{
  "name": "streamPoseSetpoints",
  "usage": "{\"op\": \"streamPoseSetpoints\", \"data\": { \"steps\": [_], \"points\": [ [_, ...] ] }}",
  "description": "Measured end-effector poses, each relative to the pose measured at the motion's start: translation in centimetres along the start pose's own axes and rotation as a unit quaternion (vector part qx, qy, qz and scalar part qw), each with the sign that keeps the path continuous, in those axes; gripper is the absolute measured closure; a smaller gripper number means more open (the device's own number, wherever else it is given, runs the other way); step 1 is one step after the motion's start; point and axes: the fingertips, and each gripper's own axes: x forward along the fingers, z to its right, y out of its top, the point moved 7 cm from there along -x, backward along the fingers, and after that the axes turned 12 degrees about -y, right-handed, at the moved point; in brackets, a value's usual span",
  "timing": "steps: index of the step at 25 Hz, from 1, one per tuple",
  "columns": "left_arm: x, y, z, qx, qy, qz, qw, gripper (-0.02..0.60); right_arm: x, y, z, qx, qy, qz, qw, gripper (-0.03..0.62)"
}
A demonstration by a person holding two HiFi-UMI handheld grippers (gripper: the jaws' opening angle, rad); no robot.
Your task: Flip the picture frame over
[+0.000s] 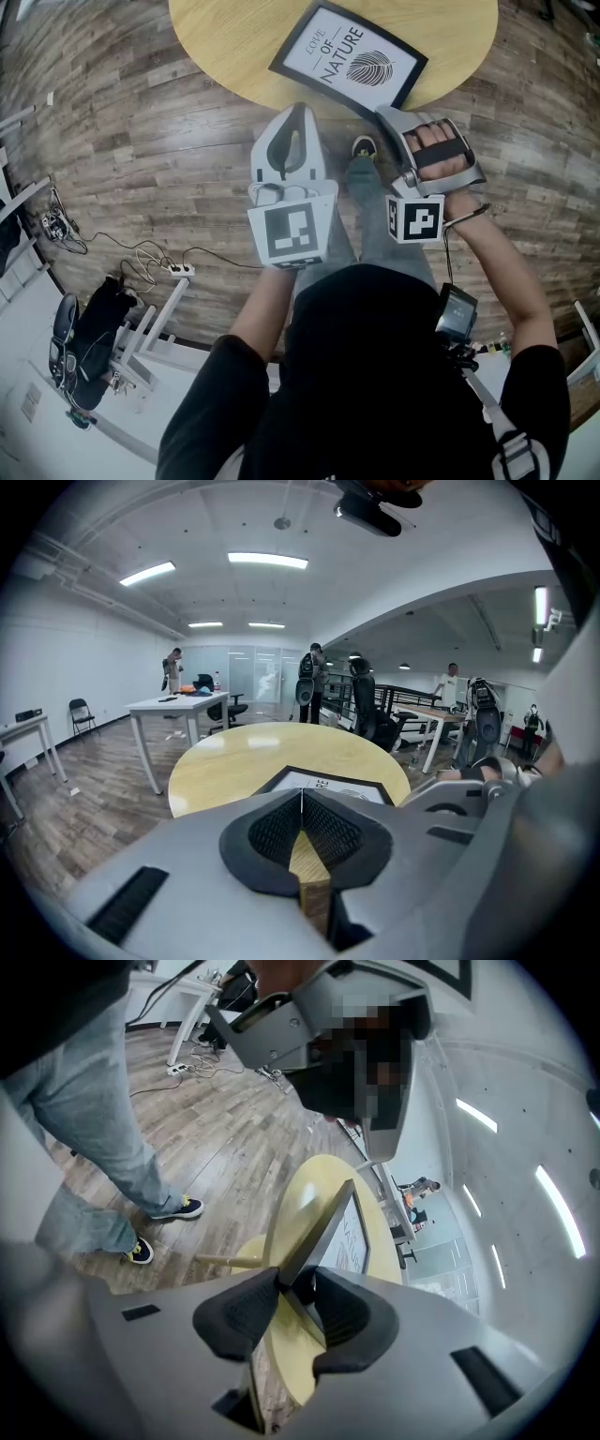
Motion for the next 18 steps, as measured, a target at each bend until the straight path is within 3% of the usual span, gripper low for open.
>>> {"op": "streamPoseSetpoints", "data": {
  "steps": [18],
  "points": [
    [-1.7, -0.9, -0.4, -0.002, 0.020, 0.009, 0.9998, 0.557, -1.8, 1.3, 8.1, 0.126, -0.093, 0.047, 0.987, 0.513]
  ]
}}
